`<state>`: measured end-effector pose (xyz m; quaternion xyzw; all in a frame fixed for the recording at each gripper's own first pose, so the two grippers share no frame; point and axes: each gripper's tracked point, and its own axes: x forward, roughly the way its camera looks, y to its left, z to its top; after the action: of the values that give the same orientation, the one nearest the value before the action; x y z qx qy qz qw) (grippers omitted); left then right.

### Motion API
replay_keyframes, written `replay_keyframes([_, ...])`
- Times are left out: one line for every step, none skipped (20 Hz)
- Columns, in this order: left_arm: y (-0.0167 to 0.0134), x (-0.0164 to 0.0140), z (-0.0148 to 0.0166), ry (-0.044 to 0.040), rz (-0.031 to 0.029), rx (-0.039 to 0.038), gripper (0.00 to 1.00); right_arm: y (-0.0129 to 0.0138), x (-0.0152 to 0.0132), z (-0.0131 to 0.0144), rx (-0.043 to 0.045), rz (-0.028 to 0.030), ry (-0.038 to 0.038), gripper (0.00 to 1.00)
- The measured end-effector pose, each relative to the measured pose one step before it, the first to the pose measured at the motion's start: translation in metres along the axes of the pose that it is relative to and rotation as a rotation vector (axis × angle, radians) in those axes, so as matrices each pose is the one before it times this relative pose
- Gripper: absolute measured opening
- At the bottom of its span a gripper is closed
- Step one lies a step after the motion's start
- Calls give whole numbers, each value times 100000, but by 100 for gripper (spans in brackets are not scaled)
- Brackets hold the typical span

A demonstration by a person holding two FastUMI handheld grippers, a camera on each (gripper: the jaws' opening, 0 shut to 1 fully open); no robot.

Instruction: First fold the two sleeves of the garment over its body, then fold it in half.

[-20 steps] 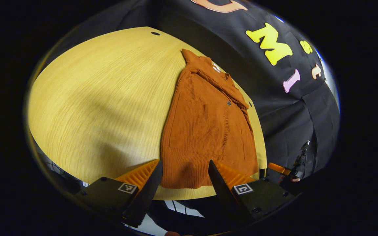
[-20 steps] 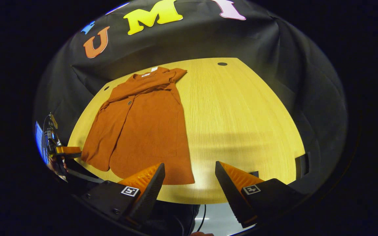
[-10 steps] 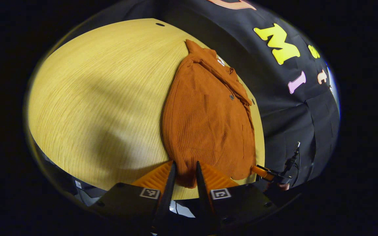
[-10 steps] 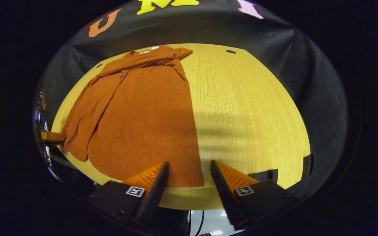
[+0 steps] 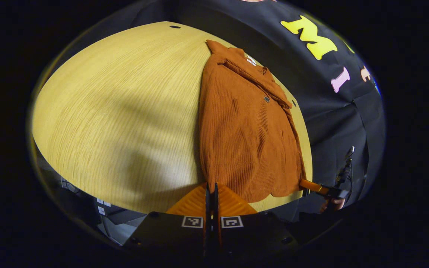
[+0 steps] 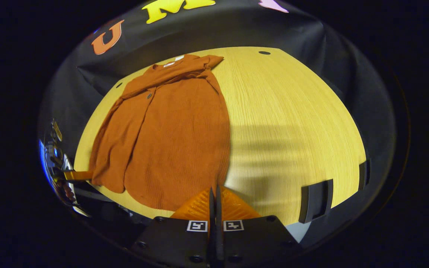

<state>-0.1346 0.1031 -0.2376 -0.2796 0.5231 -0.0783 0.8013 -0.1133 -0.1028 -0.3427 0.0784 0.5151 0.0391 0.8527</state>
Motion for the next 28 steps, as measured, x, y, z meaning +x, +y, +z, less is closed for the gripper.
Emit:
replay_keyframes([38, -1084, -392, 387, -1517, -1664, 3, 26, -944, 126, 2766, 1780, 577, 1])
replay_keyframes([-105, -1068, -565, 348, -2156, -1984, 4, 18, -811, 601, 2855, 2387, 778, 1])
replay_keyframes([-329, -1170, -463, 6, -2088, -1565, 4, 155, -790, 832, 2764, 2362, 269, 1])
replay_keyframes([-320, -1038, -453, 297, -1459, -211, 4, 296, -464, 1189, 2489, 2190, -163, 1])
replay_keyframes([-334, -1040, -323, 300, -1470, 372, 3, 393, -632, 1035, 2427, 1794, -99, 1])
replay_keyframes([-591, -1246, -140, -314, -2003, 904, 3, 569, -583, 1105, 2463, 1727, -949, 1])
replay_keyframes([-1005, -1054, 260, -674, -2513, 1661, 3, 774, -674, 1049, 1807, 1915, -559, 1])
replay_keyframes([-1082, -949, 610, -1126, -2090, 2454, 3, 653, -647, 930, 878, 947, -1395, 1])
replay_keyframes([-1013, -796, 1076, -1812, -1171, 2855, 3, 716, -413, 1156, 329, 691, -1182, 0])
replay_keyframes([-1141, -717, 1273, -2195, -1600, 2890, 3, 678, -1065, 919, 457, 1100, -1361, 1])
replay_keyframes([-1395, -572, 1700, -2729, -2426, 3270, 3, 782, -762, 1368, 274, 1094, -1718, 1])
replay_keyframes([-1227, -504, 1716, -2783, -1608, 3267, 3, 776, -1018, 1485, -230, 1165, -1903, 1])
replay_keyframes([-951, -316, 1737, -2762, -745, 3114, 3, 919, -612, 1767, -835, 1354, -2005, 1])
replay_keyframes([-870, -211, 1619, -2413, -960, 2670, 3, 1024, -462, 1900, -1681, 1174, -2274, 1])
replay_keyframes([-1000, -251, 1793, -2311, -1095, 2677, 3, 872, -421, 1988, -2546, 1178, -2412, 1])
replay_keyframes([-830, 140, 1620, -1746, -772, 2961, 3, 989, -256, 2297, -2980, 1398, -2753, 1])
replay_keyframes([-561, 145, 1928, -1749, -522, 3402, 3, 860, 79, 2011, -2407, 1628, -1835, 1])
replay_keyframes([-290, 314, 1679, -1546, -526, 3314, 3, 985, 407, 2061, -2553, 1991, -1699, 1])
replay_keyframes([-20, 653, 1892, -1059, -93, 2805, 3, 787, 664, 2374, -2279, 1846, -1496, 1])
replay_keyframes([125, 773, 1714, -464, 125, 2153, 3, 776, 1005, 2450, -1818, 2180, -1265, 1])
replay_keyframes([398, 882, 2187, -882, 481, 1533, 3, 473, 1253, 1931, -841, 1955, -799, 1])
replay_keyframes([362, 1065, 2109, -1131, 7, 1700, 3, 366, 1338, 2069, -552, 1748, -771, 0])
replay_keyframes([122, 1046, 2094, -991, -800, 1923, 3, 64, 1509, 1909, -1524, 1070, -347, 0])
replay_keyframes([398, 1320, 1691, -480, -426, 2688, 3, -561, 1681, 1744, -2581, -1220, 104, 1])
replay_keyframes([1232, 1592, 1337, 79, 1588, 2828, 3, -591, 2123, 2076, -1819, -49, -915, 0])
replay_keyframes([1651, 1854, 1176, 520, 2303, 2155, 3, -189, 2109, 1562, -408, 273, 18, 0])
replay_keyframes([1705, 2097, 1380, 207, 2638, 738, 3, -329, 2357, 1207, 487, 564, 307, 1])
replay_keyframes([1509, 1979, 1097, 596, 2559, -162, 3, -396, 2361, 923, 483, 588, 375, 1])
